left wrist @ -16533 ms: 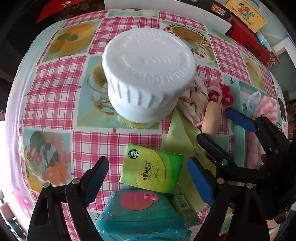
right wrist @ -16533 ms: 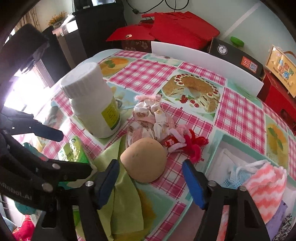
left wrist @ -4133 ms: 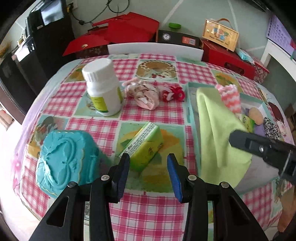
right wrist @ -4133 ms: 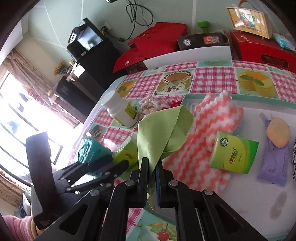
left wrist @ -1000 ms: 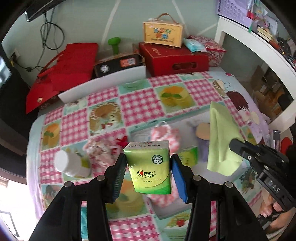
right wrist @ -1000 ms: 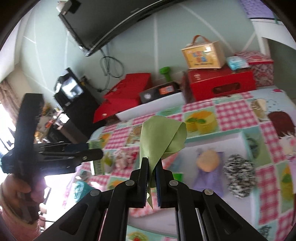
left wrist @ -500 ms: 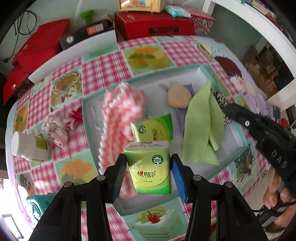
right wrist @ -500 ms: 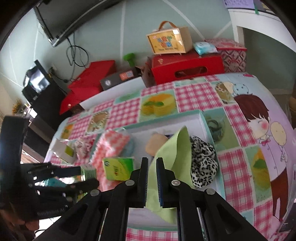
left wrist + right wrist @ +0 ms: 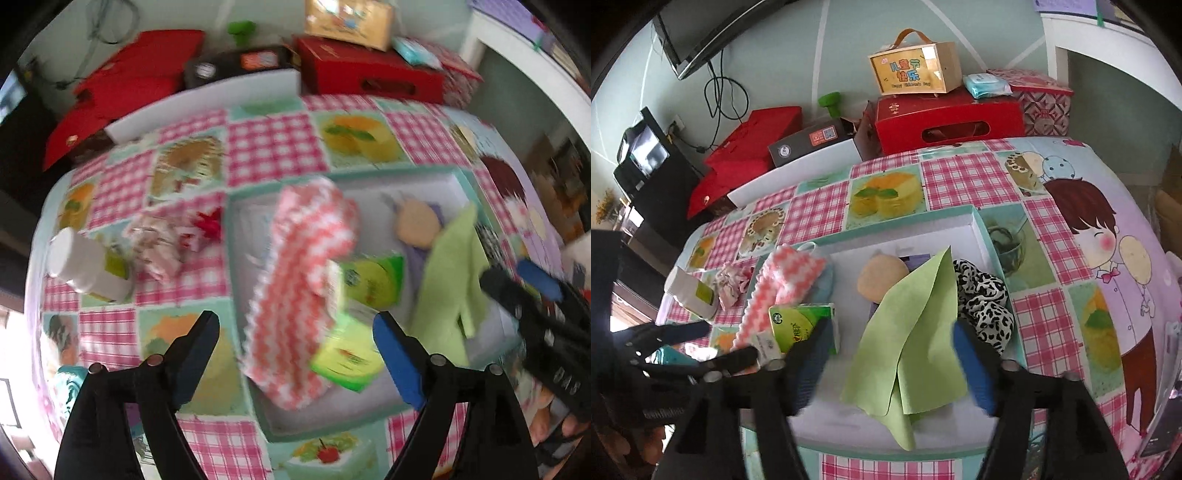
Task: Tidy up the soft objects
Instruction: 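Open the left tool to drop the tissue pack while the right tool drops the cloth, then move both tools from the tray toward the pink floral cloth and red hair tie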
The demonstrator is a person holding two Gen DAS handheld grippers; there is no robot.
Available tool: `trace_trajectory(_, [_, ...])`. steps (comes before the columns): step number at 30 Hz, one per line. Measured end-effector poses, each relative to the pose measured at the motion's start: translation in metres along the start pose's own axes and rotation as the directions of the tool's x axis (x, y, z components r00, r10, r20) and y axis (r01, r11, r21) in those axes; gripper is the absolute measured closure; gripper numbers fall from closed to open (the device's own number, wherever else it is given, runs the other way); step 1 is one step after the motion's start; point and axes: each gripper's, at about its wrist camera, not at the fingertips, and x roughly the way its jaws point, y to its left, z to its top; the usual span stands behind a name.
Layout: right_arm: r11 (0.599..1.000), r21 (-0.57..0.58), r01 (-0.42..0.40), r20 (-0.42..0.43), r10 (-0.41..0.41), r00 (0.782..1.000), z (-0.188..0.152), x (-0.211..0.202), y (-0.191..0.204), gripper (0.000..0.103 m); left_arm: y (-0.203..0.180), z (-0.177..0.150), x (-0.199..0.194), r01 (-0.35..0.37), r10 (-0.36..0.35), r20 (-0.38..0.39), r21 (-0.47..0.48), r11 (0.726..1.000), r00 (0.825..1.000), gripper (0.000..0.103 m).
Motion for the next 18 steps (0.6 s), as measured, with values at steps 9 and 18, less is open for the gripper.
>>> trace_trajectory(9, [0.998,-0.024,0.055,0.006,-0.055,0.998,0.001,0.004,0.003,0.000,0.040,0.003,-0.007,-0.034,0.052,0.100,-0.175,0.984,0.994,0.006])
trace_trajectory(18, [0.997,-0.044,0.071,-0.018,-0.072,0.997,-0.001,0.014,0.009,0.000,0.061,-0.002,0.005,-0.039,0.073,0.103,-0.295,0.955,0.992,0.006])
